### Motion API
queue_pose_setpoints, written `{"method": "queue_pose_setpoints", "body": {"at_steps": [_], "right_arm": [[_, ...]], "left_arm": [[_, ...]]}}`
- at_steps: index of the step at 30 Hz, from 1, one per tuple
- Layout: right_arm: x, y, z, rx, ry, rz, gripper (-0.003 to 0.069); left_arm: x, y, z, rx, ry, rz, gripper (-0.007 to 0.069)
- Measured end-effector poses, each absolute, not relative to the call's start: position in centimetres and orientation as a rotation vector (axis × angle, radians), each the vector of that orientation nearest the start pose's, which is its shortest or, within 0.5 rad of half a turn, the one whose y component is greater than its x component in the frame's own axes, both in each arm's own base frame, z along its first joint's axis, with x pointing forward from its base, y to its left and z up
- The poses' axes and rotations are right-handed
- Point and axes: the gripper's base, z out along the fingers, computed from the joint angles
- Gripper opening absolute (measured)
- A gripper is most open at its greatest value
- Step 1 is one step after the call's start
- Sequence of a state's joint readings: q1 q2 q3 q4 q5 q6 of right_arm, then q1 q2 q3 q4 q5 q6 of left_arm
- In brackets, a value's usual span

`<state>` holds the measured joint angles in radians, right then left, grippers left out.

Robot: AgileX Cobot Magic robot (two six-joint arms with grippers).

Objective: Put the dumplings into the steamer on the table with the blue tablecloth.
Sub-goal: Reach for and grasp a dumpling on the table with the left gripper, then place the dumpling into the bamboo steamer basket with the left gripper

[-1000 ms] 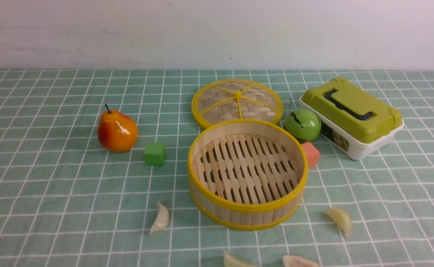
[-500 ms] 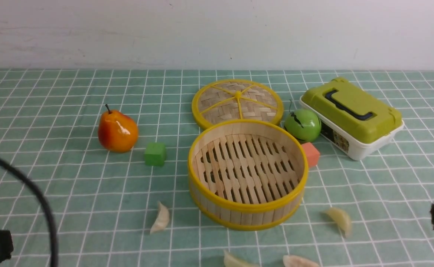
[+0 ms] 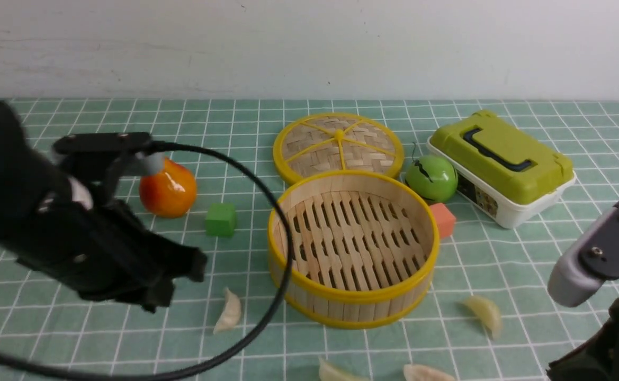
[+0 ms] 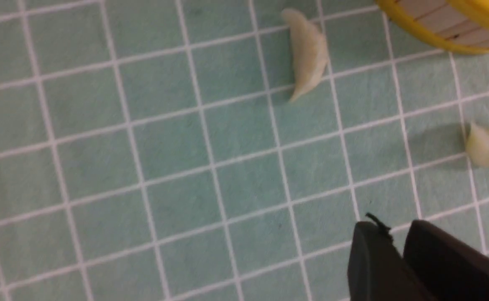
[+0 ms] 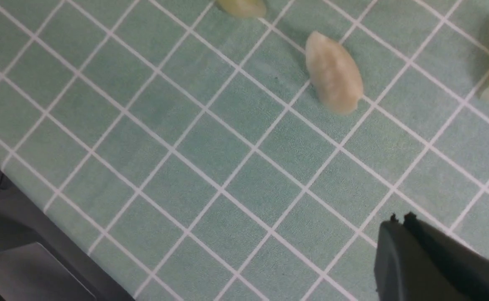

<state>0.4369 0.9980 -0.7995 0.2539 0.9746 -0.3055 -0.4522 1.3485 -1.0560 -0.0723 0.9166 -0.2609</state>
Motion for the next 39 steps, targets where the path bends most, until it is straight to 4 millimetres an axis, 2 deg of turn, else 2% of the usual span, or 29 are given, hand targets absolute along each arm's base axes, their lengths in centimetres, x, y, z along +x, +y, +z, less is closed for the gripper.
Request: {"method": "queue_pose_setpoints", "body": {"at_steps": [3,6,7,8,9,10,13,14,16,19,20,21,22,25,28,30,32,33,34,36,38,39], "right_arm": [[14.9,9.0,29.8,-0.852,2.505,0.353,-0.0001],[14.8,8.9,30.0,-0.853,2.493,0.342,0.0002],[14.8,8.9,30.0,-0.853,2.492,0.340,0.0002],[14.8,8.9,30.0,-0.853,2.492,0.339,0.0002],[14.9,8.9,30.0,-0.852,2.489,0.337,0.0002],[14.9,8.9,30.0,-0.852,2.487,0.337,0.0002],[14.9,8.8,30.0,-0.854,2.486,0.329,0.0006],[14.9,8.8,30.0,-0.857,2.483,0.318,0.0007],[15.0,8.7,30.0,-0.859,2.480,0.309,0.0009],[15.1,8.7,30.0,-0.859,2.470,0.297,0.0009],[15.1,8.7,30.0,-0.858,2.468,0.297,0.0009],[15.1,8.7,30.0,-0.858,2.465,0.294,0.0009],[15.2,8.7,30.0,-0.856,2.462,0.293,0.0009],[15.2,8.7,30.1,-0.851,2.451,0.293,0.0010],[15.3,8.7,30.1,-0.851,2.449,0.289,0.0010],[15.3,8.7,30.1,-0.851,2.449,0.289,0.0011],[15.3,8.7,30.1,-0.838,2.455,0.293,0.0012],[15.3,8.7,30.1,-0.830,2.459,0.296,0.0012],[15.2,8.7,30.0,-0.808,2.476,0.303,0.0012],[14.9,8.5,30.0,-0.800,2.503,0.303,0.0015],[14.5,8.3,30.1,-0.796,2.527,0.306,0.0019],[14.4,8.3,30.2,-0.795,2.527,0.307,0.0020]], "left_arm": [[25.9,-14.2,27.5,0.261,2.742,-0.291,0.0285],[28.3,-15.8,24.4,0.276,2.761,-0.278,0.0445],[29.0,-16.2,23.4,0.278,2.767,-0.271,0.0484],[29.1,-16.2,23.2,0.278,2.769,-0.270,0.0484],[30.1,-16.7,21.4,0.271,2.788,-0.251,0.0535],[30.5,-16.9,20.5,0.264,2.802,-0.240,0.0549],[31.5,-17.3,18.7,0.247,2.830,-0.217,0.0547],[32.0,-17.5,17.8,0.231,2.846,-0.200,0.0519],[32.3,-17.6,17.2,0.224,2.854,-0.185,0.0480],[32.6,-17.6,16.4,0.218,2.863,-0.147,0.0304],[32.7,-17.5,16.4,0.224,2.863,-0.137,0.0262],[32.7,-17.4,16.4,0.234,2.860,-0.125,0.0184],[32.7,-17.4,16.5,0.240,2.858,-0.115,0.0169],[32.9,-17.3,17.0,0.266,2.876,-0.070,0.0185],[33.1,-17.9,19.2,0.312,2.875,-0.045,0.0185],[33.5,-19.0,21.6,0.355,2.827,-0.064,0.0185],[34.0,-21.4,25.6,0.411,2.710,-0.135,0.0185],[34.0,-22.1,26.1,0.426,2.694,-0.150,0.0185],[34.4,-24.5,28.5,0.452,2.614,-0.225,0.0185],[35.2,-26.4,29.2,0.453,2.592,-0.289,0.0185],[36.7,-28.3,28.6,0.434,2.601,-0.341,0.0185],[36.9,-28.5,28.5,0.429,2.605,-0.350,0.0185]]}}
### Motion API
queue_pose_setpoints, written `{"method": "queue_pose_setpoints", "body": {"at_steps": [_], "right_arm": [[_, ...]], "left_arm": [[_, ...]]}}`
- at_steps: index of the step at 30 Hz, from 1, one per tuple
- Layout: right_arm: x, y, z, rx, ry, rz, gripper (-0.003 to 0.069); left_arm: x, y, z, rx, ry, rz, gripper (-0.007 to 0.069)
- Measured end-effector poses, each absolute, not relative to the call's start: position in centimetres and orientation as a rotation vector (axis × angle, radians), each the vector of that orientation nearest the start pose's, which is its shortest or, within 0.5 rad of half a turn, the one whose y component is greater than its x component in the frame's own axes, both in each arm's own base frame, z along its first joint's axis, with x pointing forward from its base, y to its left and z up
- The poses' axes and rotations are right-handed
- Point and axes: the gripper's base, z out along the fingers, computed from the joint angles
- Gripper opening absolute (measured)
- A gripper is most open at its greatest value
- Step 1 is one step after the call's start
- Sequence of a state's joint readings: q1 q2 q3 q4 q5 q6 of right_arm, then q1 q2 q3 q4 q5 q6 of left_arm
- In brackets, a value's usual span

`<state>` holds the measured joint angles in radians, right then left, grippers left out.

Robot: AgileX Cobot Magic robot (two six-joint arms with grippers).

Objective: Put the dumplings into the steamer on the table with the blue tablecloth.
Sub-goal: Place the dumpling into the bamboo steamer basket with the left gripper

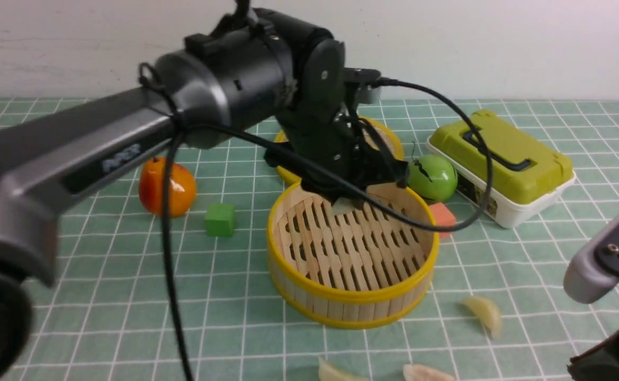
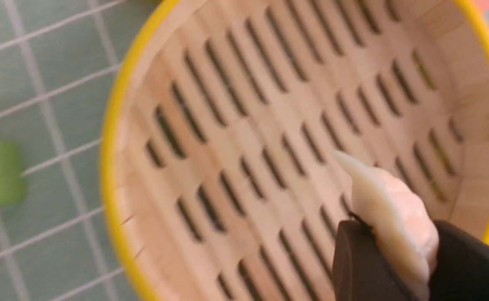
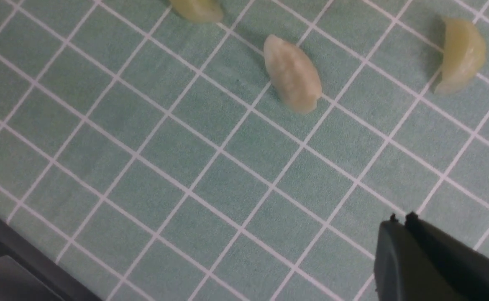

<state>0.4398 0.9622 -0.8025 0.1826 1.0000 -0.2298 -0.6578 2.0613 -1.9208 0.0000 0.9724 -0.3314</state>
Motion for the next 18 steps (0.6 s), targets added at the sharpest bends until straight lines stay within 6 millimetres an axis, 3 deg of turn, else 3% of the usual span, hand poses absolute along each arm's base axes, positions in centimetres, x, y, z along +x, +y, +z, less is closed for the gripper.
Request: {"method": "queue_pose_setpoints", "body": {"at_steps": [3,9,12,15,18], "right_arm": [[12.9,7.7,30.8,-0.808,2.535,0.312,0.0021],[10.3,6.3,32.1,-0.819,2.484,0.294,0.0023],[9.4,5.7,32.6,-0.816,2.444,0.266,0.0029],[8.7,5.0,33.0,-0.811,2.399,0.219,0.0034],[8.5,4.8,33.1,-0.788,2.394,0.214,0.0038]], "left_arm": [[40.0,-30.7,24.5,0.372,2.668,-0.334,0.0185],[42.4,-32.3,20.1,0.274,2.717,-0.316,0.0186],[42.6,-32.4,19.9,0.272,2.713,-0.314,0.0234],[42.4,-32.3,20.3,0.284,2.724,-0.302,0.0393],[41.9,-31.9,21.5,0.321,2.742,-0.276,0.0504]]}}
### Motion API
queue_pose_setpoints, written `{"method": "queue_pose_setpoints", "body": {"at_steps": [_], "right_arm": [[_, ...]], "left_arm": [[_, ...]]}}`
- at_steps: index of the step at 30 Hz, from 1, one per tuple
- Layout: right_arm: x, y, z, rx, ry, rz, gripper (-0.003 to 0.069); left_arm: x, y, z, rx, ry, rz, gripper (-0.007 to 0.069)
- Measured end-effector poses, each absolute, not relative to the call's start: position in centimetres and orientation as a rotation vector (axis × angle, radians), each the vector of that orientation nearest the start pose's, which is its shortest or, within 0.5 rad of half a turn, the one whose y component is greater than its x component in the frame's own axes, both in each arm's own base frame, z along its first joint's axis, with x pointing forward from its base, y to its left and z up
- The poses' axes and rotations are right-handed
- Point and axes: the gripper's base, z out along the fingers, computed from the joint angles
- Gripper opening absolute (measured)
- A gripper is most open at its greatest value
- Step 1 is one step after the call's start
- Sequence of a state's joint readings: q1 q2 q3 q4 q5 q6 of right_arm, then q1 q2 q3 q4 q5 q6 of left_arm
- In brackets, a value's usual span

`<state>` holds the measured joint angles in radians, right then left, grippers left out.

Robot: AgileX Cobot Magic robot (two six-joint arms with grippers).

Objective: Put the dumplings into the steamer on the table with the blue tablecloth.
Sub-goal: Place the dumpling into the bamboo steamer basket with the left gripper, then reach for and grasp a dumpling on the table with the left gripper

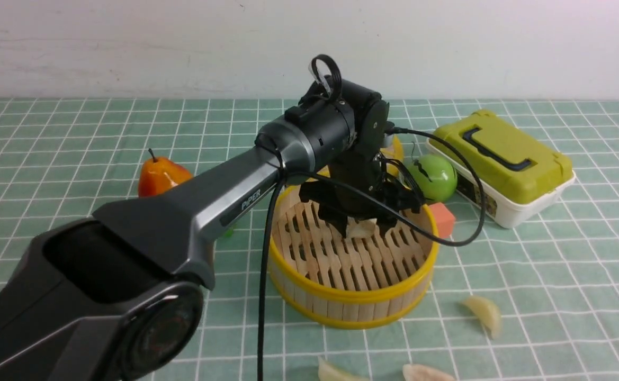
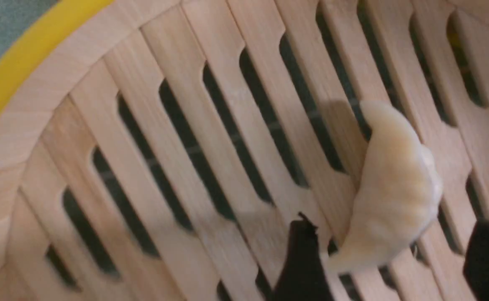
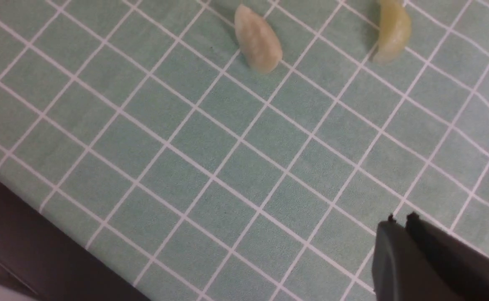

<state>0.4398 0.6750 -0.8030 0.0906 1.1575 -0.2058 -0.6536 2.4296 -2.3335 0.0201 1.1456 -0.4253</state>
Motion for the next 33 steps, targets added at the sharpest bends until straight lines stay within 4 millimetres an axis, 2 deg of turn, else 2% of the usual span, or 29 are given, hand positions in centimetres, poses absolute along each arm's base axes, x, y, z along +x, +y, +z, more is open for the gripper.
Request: {"method": "queue_pose_setpoints", "body": {"at_steps": [1,2,4,6,8,9,10,13,17,18,19,20,22,25,28,31,33], "right_arm": [[8.5,4.8,33.1,-0.779,2.396,0.216,0.0040],[8.5,4.8,33.2,-0.773,2.397,0.218,0.0041],[8.5,4.8,33.2,-0.767,2.395,0.219,0.0041],[8.5,4.8,33.3,-0.763,2.386,0.221,0.0043],[8.5,4.8,33.3,-0.755,2.383,0.223,0.0046],[8.6,4.8,33.3,-0.751,2.382,0.225,0.0047],[8.6,4.8,33.3,-0.744,2.381,0.227,0.0050],[8.6,4.9,33.4,-0.739,2.377,0.229,0.0052],[8.7,4.9,33.6,-0.733,2.360,0.231,0.0057],[8.7,4.9,33.6,-0.731,2.354,0.233,0.0058],[8.8,4.9,33.6,-0.728,2.345,0.234,0.0061],[8.8,5.0,33.7,-0.726,2.340,0.234,0.0062],[8.8,5.0,33.7,-0.723,2.334,0.238,0.0063],[8.9,5.0,33.7,-0.722,2.332,0.243,0.0065],[8.9,5.0,33.7,-0.719,2.330,0.245,0.0070],[8.9,5.0,33.7,-0.720,2.332,0.245,0.0074],[8.8,5.0,33.7,-0.721,2.338,0.245,0.0076]], "left_arm": [[41.6,-31.6,22.5,0.347,2.742,-0.267,0.0540],[40.9,-31.2,24.5,0.387,2.731,-0.269,0.0570],[40.2,-30.8,27.1,0.428,2.697,-0.298,0.0590],[38.1,-29.8,32.3,0.528,2.603,-0.391,0.0584],[36.4,-29.0,35.1,0.599,2.553,-0.446,0.0568],[35.7,-28.6,35.5,0.645,2.547,-0.450,0.0556],[34.2,-27.7,36.9,0.714,2.523,-0.470,0.0537],[31.7,-26.2,36.3,0.883,2.541,-0.438,0.0499],[28.0,-24.4,31.5,1.274,2.584,-0.328,0.0474],[27.3,-24.4,30.7,1.352,2.577,-0.315,0.0473],[26.2,-24.4,28.6,1.509,2.552,-0.291,0.0470],[25.5,-24.6,27.3,1.611,2.514,-0.279,0.0470],[24.4,-25.2,25.5,1.756,2.413,-0.261,0.0468],[24.0,-26.2,23.8,1.843,2.301,-0.239,0.0468],[24.7,-27.2,22.6,1.838,2.220,-0.228,0.0468],[25.2,-27.7,21.6,1.843,2.198,-0.218,0.0468],[25.6,-28.0,20.1,1.881,2.196,-0.205,0.0467]]}}
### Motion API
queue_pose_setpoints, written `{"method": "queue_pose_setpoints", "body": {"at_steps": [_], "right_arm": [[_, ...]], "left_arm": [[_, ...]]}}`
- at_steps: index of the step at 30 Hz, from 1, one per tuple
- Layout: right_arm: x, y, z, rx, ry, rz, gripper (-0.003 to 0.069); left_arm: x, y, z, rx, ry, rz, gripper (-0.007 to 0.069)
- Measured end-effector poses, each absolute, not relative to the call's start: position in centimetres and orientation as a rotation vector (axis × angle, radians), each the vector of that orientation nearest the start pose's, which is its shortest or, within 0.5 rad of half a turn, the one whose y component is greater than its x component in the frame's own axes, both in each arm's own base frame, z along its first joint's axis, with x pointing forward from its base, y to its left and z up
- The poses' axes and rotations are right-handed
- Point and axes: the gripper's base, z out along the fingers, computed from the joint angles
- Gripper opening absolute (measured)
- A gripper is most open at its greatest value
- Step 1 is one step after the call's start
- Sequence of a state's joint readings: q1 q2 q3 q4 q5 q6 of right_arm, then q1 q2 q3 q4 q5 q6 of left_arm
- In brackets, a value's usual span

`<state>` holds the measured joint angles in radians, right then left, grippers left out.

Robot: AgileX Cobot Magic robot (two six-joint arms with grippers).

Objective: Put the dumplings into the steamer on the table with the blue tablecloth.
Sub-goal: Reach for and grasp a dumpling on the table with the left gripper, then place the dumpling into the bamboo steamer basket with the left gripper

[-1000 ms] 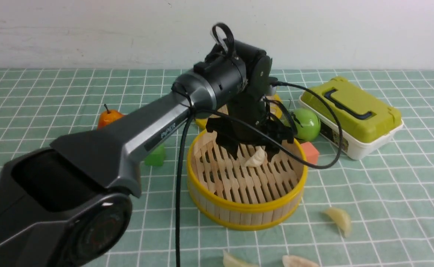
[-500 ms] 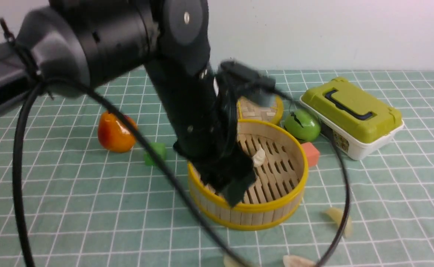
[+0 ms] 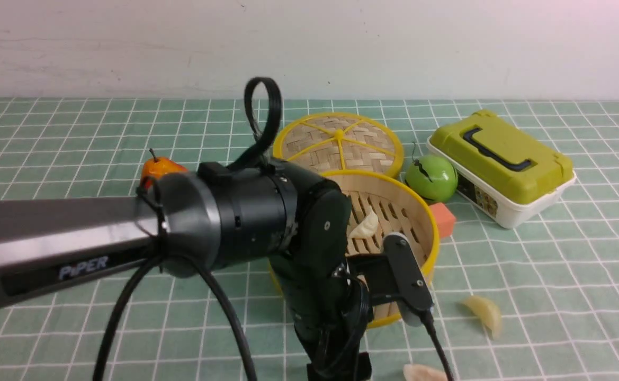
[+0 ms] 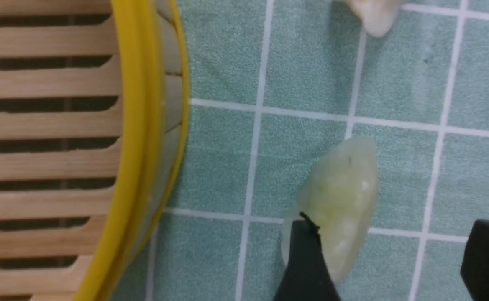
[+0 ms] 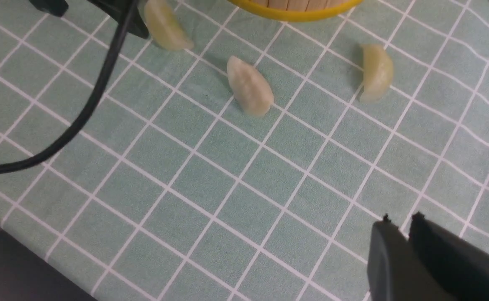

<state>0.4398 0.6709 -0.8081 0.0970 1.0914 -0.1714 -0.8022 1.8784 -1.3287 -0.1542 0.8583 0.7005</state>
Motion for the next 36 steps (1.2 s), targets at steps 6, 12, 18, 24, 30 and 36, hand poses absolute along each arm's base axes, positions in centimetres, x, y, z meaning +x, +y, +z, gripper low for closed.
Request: {"method": "queue_pose_setpoints", "body": {"at_steps": [6,12,18,24,30,36], "right_arm": [[8.7,5.0,33.6,-0.725,2.348,0.243,0.0083],[8.7,5.0,33.6,-0.725,2.349,0.242,0.0090],[8.8,5.0,33.6,-0.724,2.347,0.242,0.0093],[8.9,5.0,33.7,-0.718,2.333,0.244,0.0097],[9.1,5.3,33.8,-0.707,2.321,0.279,0.0097],[10.7,6.2,32.8,-0.698,2.413,0.285,0.0097]], "left_arm": [[26.0,-28.3,17.3,1.968,2.208,-0.187,0.0407],[26.1,-28.4,17.1,1.915,2.246,-0.188,0.0223],[26.1,-28.5,18.1,1.686,2.468,-0.219,0.0226],[27.3,-28.8,26.1,1.287,2.584,-0.328,0.0226],[34.5,-25.8,30.5,0.777,2.602,-0.401,0.0226],[41.0,-23.9,25.4,0.528,2.698,-0.355,0.0226]]}}
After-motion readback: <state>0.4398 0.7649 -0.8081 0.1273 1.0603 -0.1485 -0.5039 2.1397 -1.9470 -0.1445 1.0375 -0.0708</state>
